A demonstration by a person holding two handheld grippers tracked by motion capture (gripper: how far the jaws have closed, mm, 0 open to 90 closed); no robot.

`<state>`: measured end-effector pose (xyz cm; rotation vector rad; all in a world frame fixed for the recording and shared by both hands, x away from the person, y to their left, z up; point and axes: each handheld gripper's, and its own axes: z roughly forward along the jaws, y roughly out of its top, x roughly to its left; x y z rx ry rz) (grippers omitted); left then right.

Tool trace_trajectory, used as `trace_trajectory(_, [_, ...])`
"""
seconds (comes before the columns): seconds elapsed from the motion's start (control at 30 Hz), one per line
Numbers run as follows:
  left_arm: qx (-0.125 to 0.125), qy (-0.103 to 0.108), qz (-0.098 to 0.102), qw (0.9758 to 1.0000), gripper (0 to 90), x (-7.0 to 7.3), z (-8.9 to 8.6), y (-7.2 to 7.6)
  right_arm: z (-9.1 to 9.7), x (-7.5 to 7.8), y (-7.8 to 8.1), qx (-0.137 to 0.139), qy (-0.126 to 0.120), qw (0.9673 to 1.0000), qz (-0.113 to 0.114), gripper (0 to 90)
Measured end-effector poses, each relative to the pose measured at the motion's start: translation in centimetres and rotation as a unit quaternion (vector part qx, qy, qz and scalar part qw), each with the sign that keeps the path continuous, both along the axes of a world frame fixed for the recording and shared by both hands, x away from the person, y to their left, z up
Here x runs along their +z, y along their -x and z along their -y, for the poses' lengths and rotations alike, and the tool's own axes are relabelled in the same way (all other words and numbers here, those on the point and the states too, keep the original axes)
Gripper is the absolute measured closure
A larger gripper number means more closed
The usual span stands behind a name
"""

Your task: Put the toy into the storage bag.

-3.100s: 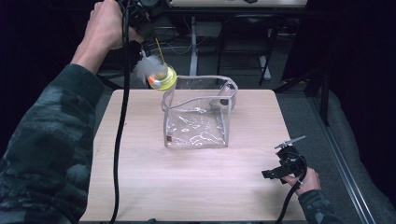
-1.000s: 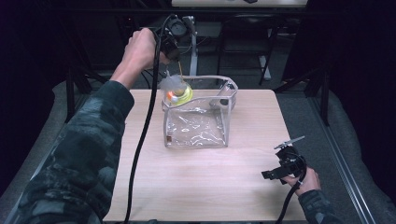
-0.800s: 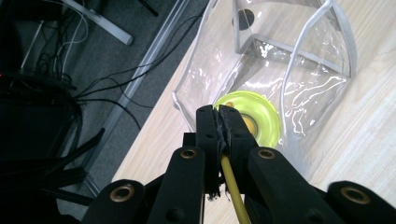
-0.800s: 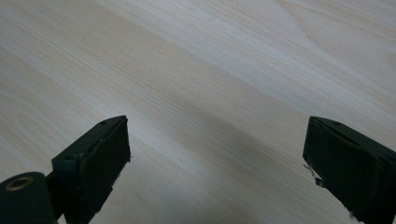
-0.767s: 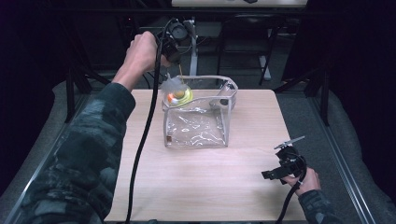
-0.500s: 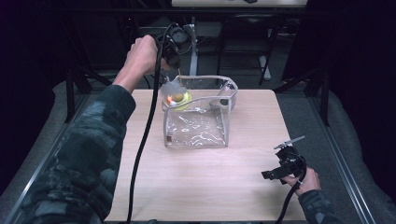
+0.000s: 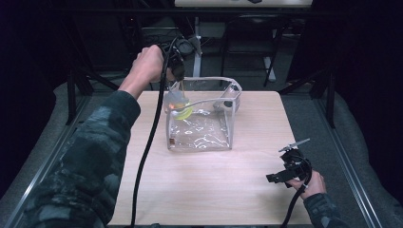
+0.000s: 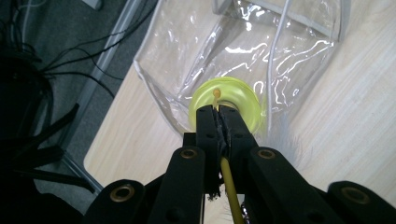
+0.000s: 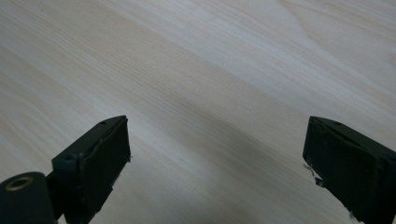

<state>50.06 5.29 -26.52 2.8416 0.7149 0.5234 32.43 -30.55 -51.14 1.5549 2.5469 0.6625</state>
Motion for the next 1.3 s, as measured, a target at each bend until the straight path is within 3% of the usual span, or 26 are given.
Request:
trace_trajectory(0.53, [0.011, -0.036, -0.049, 0.9981, 87.9, -3.5, 0.7, -0.4, 0.1, 0.0, 0.0, 0.002, 0.002, 1.0, -0.002, 6.8])
trace_trajectory(1.3, [0.041, -0.045, -0.088, 0.9942, 87.3, -7.2, 0.7, -1.1, 0.0, -0.1, 0.0, 0.0, 0.003, 1.0, -0.004, 6.9])
